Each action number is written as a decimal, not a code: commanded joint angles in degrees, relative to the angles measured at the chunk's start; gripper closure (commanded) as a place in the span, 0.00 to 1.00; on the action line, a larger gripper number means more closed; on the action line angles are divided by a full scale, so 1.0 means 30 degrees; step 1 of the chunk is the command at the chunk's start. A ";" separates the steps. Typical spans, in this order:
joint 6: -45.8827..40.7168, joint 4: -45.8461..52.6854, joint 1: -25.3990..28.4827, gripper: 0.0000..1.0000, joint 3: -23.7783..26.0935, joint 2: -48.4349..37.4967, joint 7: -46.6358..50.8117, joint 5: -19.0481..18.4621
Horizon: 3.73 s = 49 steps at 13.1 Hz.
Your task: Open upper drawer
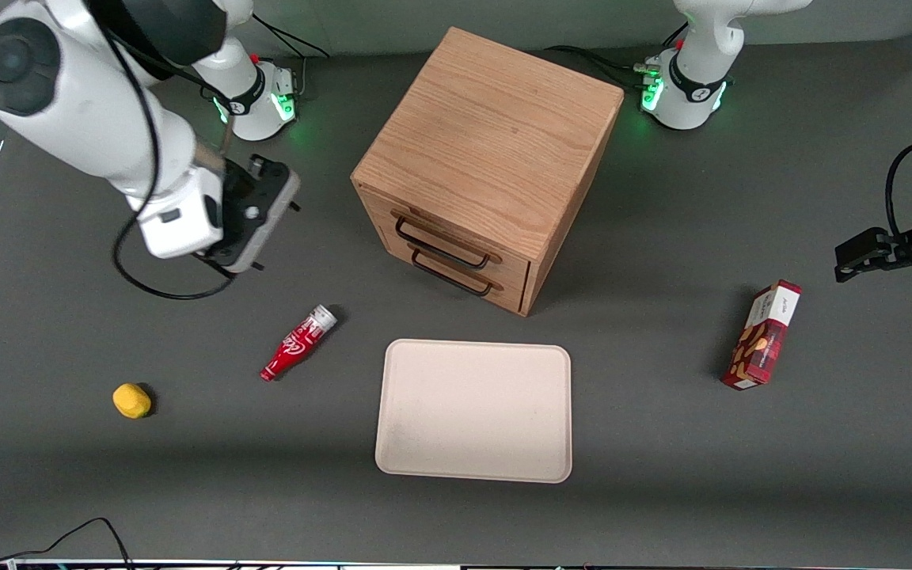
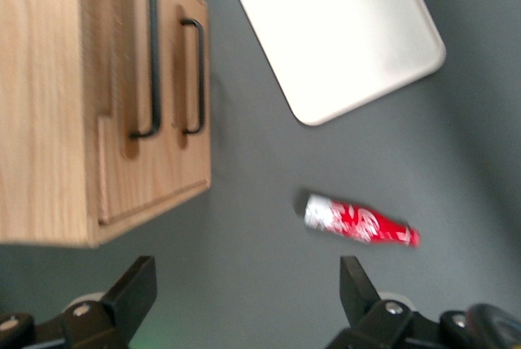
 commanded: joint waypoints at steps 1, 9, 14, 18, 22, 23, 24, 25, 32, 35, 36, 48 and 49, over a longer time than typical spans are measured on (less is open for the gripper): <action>-0.0142 0.2153 0.0095 0.00 0.1032 0.2584 -0.0524 0.0687; 0.3077 0.2069 0.0679 0.00 0.2060 0.5284 0.0206 0.2708; 0.3520 0.1834 0.0769 0.00 0.2090 0.6135 0.0587 0.2946; 0.3872 0.1367 0.0916 0.00 0.2091 0.6692 0.1290 0.3617; 0.4076 0.0607 0.0945 0.00 0.2091 0.6810 0.1293 0.4498; 0.4367 0.0197 0.0945 0.00 0.2120 0.6752 0.1264 0.4499; 0.4544 -0.0126 0.0945 0.00 0.2120 0.6694 0.1263 0.4499; 0.4749 -0.0390 0.0945 0.00 0.2149 0.6664 0.1292 0.4499; 0.5453 -0.0686 0.1003 0.00 0.2472 0.6751 0.1264 0.4208; 0.6215 -0.0511 0.1033 0.00 0.2442 0.7160 0.1205 0.3245; 0.6216 -0.0452 0.1033 0.00 0.2355 0.7278 0.1147 0.2804; 0.6216 0.3442 0.0739 0.00 -0.0455 0.8830 0.0678 0.1540; 0.6245 0.3735 0.0740 0.00 -0.0661 0.9006 0.0649 0.1540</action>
